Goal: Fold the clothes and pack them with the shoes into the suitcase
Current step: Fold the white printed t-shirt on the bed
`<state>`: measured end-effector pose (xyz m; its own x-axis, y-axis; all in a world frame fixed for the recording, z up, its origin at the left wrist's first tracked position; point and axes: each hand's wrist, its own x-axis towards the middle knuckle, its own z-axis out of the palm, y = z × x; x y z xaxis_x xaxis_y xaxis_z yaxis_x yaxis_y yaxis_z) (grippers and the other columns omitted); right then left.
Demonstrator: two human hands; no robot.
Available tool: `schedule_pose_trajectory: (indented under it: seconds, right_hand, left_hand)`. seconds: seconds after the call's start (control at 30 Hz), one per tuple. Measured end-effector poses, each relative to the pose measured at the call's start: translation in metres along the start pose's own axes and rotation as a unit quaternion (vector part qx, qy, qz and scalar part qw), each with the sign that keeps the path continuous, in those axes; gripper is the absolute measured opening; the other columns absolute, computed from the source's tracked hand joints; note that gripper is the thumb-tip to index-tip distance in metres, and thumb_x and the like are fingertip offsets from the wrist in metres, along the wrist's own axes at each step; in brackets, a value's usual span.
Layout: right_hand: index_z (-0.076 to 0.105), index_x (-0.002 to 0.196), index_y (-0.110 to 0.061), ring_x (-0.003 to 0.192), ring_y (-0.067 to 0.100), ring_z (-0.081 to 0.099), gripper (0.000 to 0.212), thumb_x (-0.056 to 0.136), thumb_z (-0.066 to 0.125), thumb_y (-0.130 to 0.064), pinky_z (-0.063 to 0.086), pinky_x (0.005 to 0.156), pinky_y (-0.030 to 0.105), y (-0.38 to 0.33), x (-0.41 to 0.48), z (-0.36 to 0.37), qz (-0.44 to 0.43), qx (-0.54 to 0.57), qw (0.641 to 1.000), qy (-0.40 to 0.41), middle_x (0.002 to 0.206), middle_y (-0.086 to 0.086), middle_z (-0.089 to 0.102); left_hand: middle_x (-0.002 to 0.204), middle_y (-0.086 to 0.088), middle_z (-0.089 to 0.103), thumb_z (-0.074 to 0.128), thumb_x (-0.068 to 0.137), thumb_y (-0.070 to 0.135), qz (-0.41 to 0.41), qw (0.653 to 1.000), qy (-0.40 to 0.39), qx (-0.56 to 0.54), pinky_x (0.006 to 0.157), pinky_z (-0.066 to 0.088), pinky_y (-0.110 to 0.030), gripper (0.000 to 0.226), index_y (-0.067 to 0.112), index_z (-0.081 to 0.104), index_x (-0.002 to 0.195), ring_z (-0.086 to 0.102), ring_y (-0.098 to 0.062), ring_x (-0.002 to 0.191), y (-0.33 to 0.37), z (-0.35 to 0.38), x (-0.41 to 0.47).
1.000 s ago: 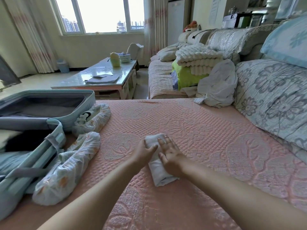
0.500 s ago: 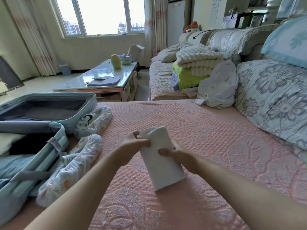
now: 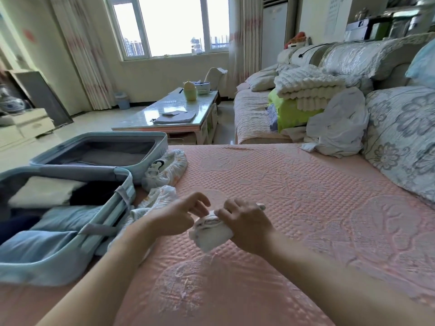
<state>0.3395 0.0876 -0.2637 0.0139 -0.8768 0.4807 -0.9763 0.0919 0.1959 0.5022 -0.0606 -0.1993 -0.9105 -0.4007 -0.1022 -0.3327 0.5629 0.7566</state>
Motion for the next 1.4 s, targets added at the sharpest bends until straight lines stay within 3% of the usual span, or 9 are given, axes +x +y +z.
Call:
schedule_pose_trajectory:
  seconds: [0.1, 0.23, 0.4, 0.53, 0.73, 0.83, 0.93, 1.1, 1.4]
  right_hand:
    - [0.062, 0.108, -0.022, 0.082, 0.028, 0.063, 0.048, 0.062, 0.076, -0.032, 0.051, 0.062, 0.04, -0.008, -0.012, 0.015, 0.003, -0.03, 0.998, -0.05, 0.097, 0.005, 0.06]
    - [0.051, 0.129, -0.026, 0.105, 0.027, 0.054, 0.065, 0.07, 0.068, -0.046, 0.047, 0.085, 0.044, -0.002, -0.026, 0.013, 0.057, 0.122, 0.987, -0.091, 0.117, 0.002, 0.056]
    - [0.032, 0.146, -0.026, 0.129, 0.026, 0.048, 0.08, 0.074, 0.057, -0.05, 0.04, 0.108, 0.037, 0.017, -0.04, 0.002, 0.089, 0.29, 0.948, -0.098, 0.14, 0.004, 0.047]
    - [-0.006, 0.16, -0.016, 0.155, 0.025, 0.002, 0.109, 0.081, 0.058, -0.055, 0.005, 0.125, 0.038, 0.021, -0.041, -0.003, 0.081, 0.151, 0.95, -0.26, 0.168, 0.005, 0.0]
    - [-0.005, 0.161, -0.021, 0.155, 0.022, 0.003, 0.096, 0.09, 0.059, -0.034, 0.01, 0.125, 0.039, 0.019, -0.037, 0.01, 0.087, 0.12, 0.936, -0.319, 0.169, 0.002, -0.002]
    - [0.013, 0.16, -0.017, 0.151, 0.024, 0.019, 0.076, 0.095, 0.052, -0.023, 0.019, 0.122, 0.037, 0.018, -0.036, 0.002, 0.085, 0.131, 0.945, -0.288, 0.165, 0.005, 0.018]
    - [0.037, 0.149, -0.017, 0.13, 0.027, 0.047, 0.055, 0.096, 0.049, -0.02, 0.039, 0.104, 0.04, 0.018, -0.034, -0.005, 0.058, 0.116, 0.968, -0.215, 0.143, 0.005, 0.047]
    - [0.048, 0.135, -0.018, 0.107, 0.029, 0.055, 0.049, 0.088, 0.051, -0.006, 0.047, 0.085, 0.044, 0.007, -0.004, -0.017, 0.027, 0.11, 0.984, -0.135, 0.123, 0.004, 0.055]
    - [0.054, 0.132, -0.02, 0.109, 0.029, 0.053, 0.053, 0.083, 0.064, -0.001, 0.054, 0.082, 0.049, -0.069, 0.196, -0.024, -0.081, 0.156, 0.984, 0.01, 0.123, 0.006, 0.054]
  left_hand:
    - [0.11, -0.001, 0.06, 0.047, 0.086, -0.009, 0.013, 0.996, 0.067, 0.059, 0.088, 0.053, -0.035, 0.042, 0.029, 0.057, 0.101, 0.061, -0.019, 0.098, -0.003, 0.024, 0.008]
    - [0.146, 0.006, 0.041, 0.046, 0.1, 0.019, 0.043, 0.972, 0.116, 0.202, 0.108, 0.034, -0.03, 0.037, 0.025, 0.052, 0.136, 0.046, -0.018, 0.13, -0.001, 0.054, 0.022]
    - [0.161, 0.004, 0.023, 0.033, 0.103, 0.047, 0.027, 0.952, -0.009, 0.306, 0.115, 0.023, -0.034, 0.058, 0.024, 0.025, 0.155, 0.025, -0.02, 0.147, 0.005, 0.08, 0.023]
    - [0.164, -0.003, 0.011, 0.047, 0.085, 0.074, 0.047, 0.902, -0.013, 0.43, 0.12, 0.018, -0.044, 0.102, 0.015, 0.006, 0.158, 0.013, -0.025, 0.15, -0.003, 0.097, 0.016]
    - [0.163, -0.004, 0.011, 0.063, 0.074, 0.047, 0.056, 0.895, 0.026, 0.441, 0.12, 0.013, -0.038, 0.104, 0.015, 0.01, 0.157, 0.011, -0.023, 0.15, -0.015, 0.106, 0.011]
    - [0.156, -0.003, 0.028, 0.062, 0.076, 0.038, 0.068, 0.911, 0.049, 0.403, 0.117, 0.026, -0.036, 0.09, 0.016, 0.023, 0.154, 0.028, -0.025, 0.143, -0.017, 0.103, 0.008]
    - [0.134, -0.002, 0.05, 0.063, 0.079, 0.035, 0.059, 0.929, 0.053, 0.361, 0.097, 0.046, -0.038, 0.064, 0.017, 0.046, 0.138, 0.052, -0.027, 0.121, -0.01, 0.089, 0.007]
    - [0.111, 0.0, 0.055, 0.061, 0.081, 0.03, 0.024, 0.939, 0.075, 0.334, 0.073, 0.038, -0.027, 0.043, 0.021, 0.051, 0.122, 0.057, -0.024, 0.102, 0.006, 0.043, -0.011]
    - [0.11, 0.001, 0.06, 0.057, 0.07, 0.034, -0.015, 0.923, 0.266, 0.276, 0.088, 0.049, -0.036, 0.05, 0.021, 0.058, 0.118, 0.058, -0.021, 0.102, -0.05, -0.127, -0.07]
